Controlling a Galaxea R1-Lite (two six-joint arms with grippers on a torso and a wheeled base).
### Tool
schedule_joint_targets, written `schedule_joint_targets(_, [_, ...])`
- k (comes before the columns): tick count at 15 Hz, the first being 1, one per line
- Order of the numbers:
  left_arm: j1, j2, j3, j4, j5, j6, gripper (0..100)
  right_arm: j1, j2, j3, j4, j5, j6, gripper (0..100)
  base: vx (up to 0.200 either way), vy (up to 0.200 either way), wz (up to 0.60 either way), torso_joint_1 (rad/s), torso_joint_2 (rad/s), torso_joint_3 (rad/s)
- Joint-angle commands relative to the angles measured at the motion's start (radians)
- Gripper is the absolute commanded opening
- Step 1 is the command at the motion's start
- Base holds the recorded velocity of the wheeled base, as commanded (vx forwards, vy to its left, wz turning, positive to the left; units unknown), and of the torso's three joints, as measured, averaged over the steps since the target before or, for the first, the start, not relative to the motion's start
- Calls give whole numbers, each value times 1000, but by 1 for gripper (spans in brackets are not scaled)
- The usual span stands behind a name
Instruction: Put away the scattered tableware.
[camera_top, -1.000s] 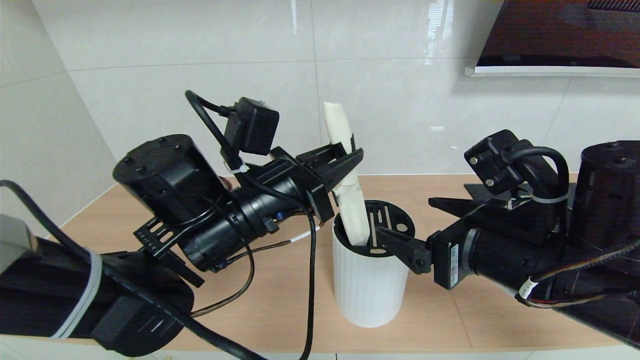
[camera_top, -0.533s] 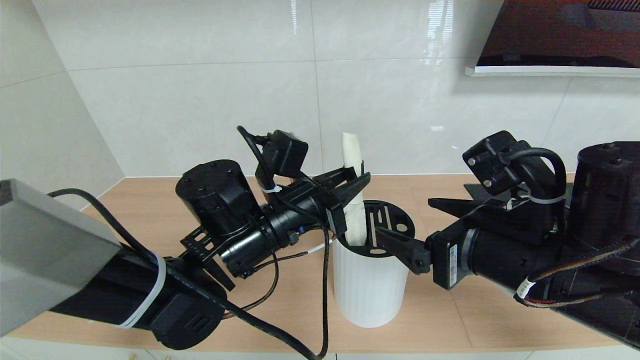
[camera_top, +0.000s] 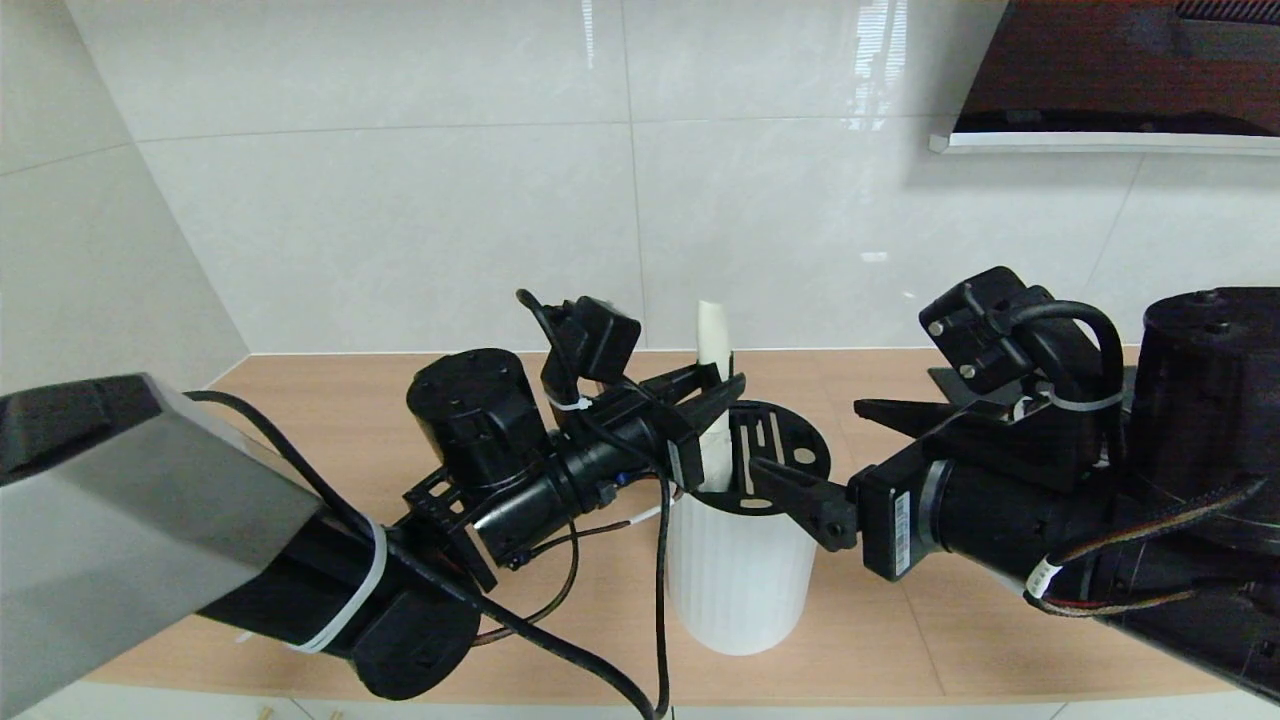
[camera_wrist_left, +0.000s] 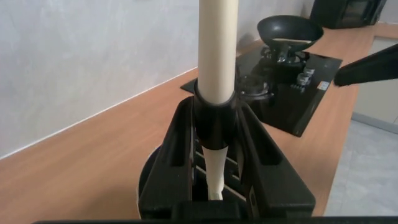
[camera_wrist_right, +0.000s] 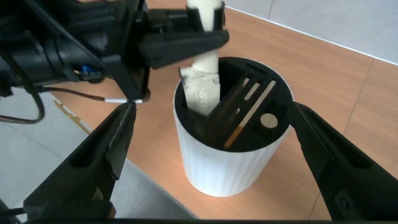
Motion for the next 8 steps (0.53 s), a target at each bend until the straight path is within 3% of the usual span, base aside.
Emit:
schedule_joint_targets(1, [0,32,1,3,-1,0,0,0,2,1,-1,0,0,100,0,0,0,0,0,0])
schedule_joint_targets(7, [-2,75,-7,-33,1,0,0,0,2,1,-1,0,0,100,0,0,0,0,0,0])
schedule_joint_targets(8, [-3,75,-7,-33,5,0,100,0,2,1,-1,0,0,100,0,0,0,0,0,0])
